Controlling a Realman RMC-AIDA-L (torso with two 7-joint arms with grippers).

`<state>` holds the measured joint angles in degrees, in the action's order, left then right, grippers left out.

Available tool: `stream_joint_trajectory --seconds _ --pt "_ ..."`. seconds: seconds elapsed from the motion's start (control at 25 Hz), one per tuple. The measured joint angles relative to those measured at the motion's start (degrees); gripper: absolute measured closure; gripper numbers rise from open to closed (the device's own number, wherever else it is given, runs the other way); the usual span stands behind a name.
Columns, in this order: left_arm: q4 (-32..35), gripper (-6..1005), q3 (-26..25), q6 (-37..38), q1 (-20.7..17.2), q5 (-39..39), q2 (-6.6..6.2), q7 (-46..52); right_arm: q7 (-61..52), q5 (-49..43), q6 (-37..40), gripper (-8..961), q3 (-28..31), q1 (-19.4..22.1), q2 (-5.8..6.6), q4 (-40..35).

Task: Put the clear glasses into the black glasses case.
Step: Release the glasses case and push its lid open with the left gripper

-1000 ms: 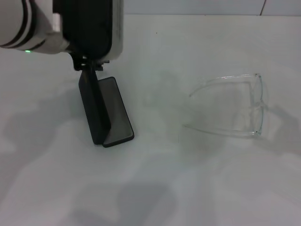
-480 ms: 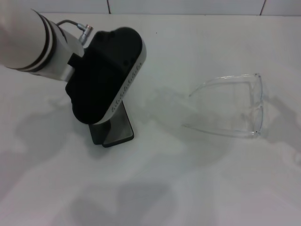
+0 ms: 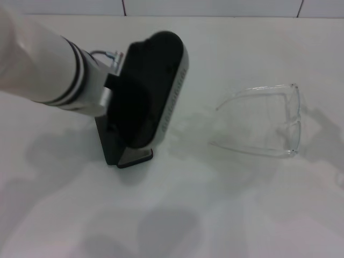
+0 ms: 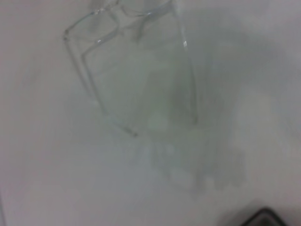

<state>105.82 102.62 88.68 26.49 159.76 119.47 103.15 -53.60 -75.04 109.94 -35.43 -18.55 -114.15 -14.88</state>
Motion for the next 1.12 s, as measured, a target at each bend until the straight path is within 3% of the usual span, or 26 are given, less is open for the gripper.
stream_joint_trajectory --seconds 0.28,0.56,1.12 --pt "-1.96 400 3.39 -4.41 0.20 -0.38 0.70 1.49 -0.74 -0.59 -0.38 85 -0.22 0.64 0.52 0.32" --pt "-9.97 400 4.25 -9.73 1.17 1.83 0.43 0.82 -0.59 -1.05 -0.38 85 -0.24 1.59 0.19 0.46" --pt "-11.60 401 4.26 -7.56 0.44 2.49 0.23 0.49 -0.63 -1.06 -0.07 85 0.19 1.60 -0.01 0.29"
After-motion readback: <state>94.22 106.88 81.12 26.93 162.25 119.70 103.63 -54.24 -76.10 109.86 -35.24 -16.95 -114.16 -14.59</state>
